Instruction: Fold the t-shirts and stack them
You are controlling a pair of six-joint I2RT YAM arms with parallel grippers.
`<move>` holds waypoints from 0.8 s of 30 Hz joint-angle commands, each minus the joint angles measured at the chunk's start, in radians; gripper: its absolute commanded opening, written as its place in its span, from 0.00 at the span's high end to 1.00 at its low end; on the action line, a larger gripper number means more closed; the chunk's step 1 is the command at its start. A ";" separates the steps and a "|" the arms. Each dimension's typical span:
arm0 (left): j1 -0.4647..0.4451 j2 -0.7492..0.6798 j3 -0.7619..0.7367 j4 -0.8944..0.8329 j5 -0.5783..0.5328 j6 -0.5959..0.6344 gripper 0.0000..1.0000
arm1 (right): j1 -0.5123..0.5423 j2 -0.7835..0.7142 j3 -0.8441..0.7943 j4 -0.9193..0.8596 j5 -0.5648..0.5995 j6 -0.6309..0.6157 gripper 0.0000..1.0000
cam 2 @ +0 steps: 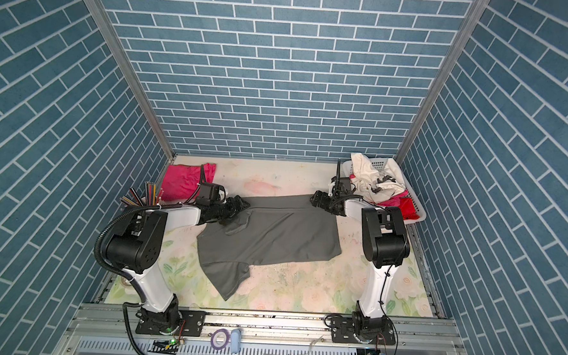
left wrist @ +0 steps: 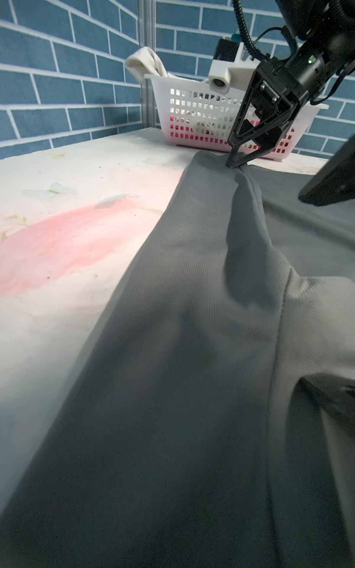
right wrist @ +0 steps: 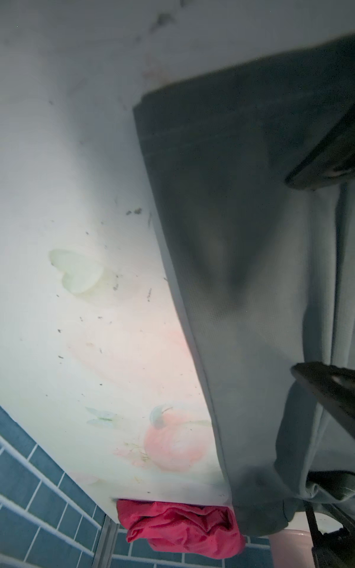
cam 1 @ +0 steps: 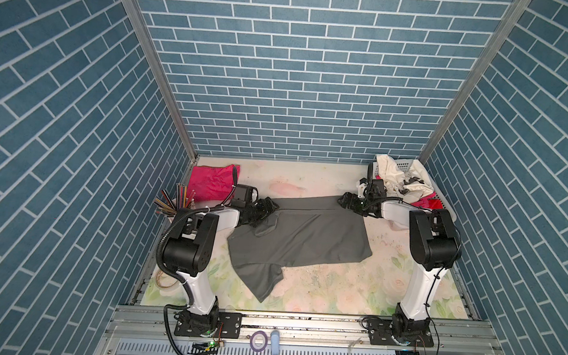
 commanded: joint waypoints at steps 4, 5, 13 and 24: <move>-0.020 0.054 0.116 -0.169 -0.080 0.063 0.12 | -0.035 0.038 0.017 -0.101 0.025 -0.049 0.11; -0.020 0.048 0.132 -0.194 -0.094 0.079 0.12 | -0.033 0.027 0.021 -0.104 0.014 -0.045 0.10; 0.002 -0.030 0.138 -0.332 -0.214 0.166 0.12 | 0.021 -0.104 0.021 -0.136 0.003 -0.017 0.09; -0.086 -0.257 0.129 -0.421 -0.474 0.284 0.12 | 0.056 -0.563 -0.375 -0.217 0.192 0.126 0.04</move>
